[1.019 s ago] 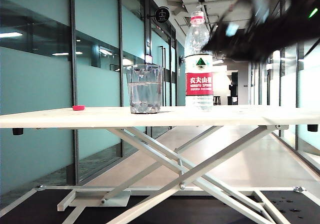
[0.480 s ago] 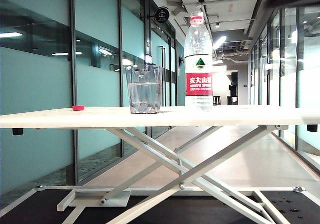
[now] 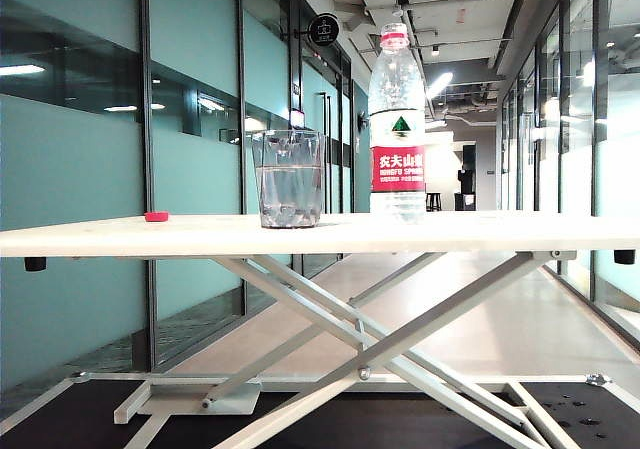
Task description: Pick up the mineral water bottle on the table and pour water into the mug until it's half full.
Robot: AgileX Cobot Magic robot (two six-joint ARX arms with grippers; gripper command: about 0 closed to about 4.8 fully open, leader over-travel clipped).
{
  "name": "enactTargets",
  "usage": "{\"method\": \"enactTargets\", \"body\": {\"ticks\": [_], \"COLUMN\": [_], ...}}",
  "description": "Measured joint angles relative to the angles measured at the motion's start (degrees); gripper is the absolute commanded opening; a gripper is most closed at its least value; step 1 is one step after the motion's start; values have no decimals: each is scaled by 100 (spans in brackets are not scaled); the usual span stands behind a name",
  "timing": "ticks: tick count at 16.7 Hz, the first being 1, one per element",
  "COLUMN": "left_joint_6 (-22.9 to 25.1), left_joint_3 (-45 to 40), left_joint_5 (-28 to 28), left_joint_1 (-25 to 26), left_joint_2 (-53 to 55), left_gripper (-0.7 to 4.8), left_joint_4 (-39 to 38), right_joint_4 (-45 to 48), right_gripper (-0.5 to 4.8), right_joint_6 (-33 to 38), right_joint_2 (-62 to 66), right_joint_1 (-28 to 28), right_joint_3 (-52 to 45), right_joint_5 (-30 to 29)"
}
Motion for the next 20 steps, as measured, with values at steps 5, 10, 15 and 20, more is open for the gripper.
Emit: {"method": "enactTargets", "body": {"ticks": [5,10,15,20], "left_joint_6": [-2,0,-11,-142], "left_joint_3": [0,0,0,0], "left_joint_5": [-374,-1403,-2111,-2111], "left_joint_1": [4,2,4,4], "left_joint_2": [20,15,17,15], "left_gripper": [-5,-5,-5,-5], "left_joint_4": [284,319,466,588], "right_joint_4": [334,577,911,975], "right_gripper": [-8,-8,-8,-7], "right_joint_6": [435,17,-199,-271], "right_joint_2": [-310,-319,-319,-319], "right_joint_1": [35,-4,-4,-4], "right_joint_3": [-1019,-1075,-1075,-1075], "right_joint_5": [452,758,949,903]}}
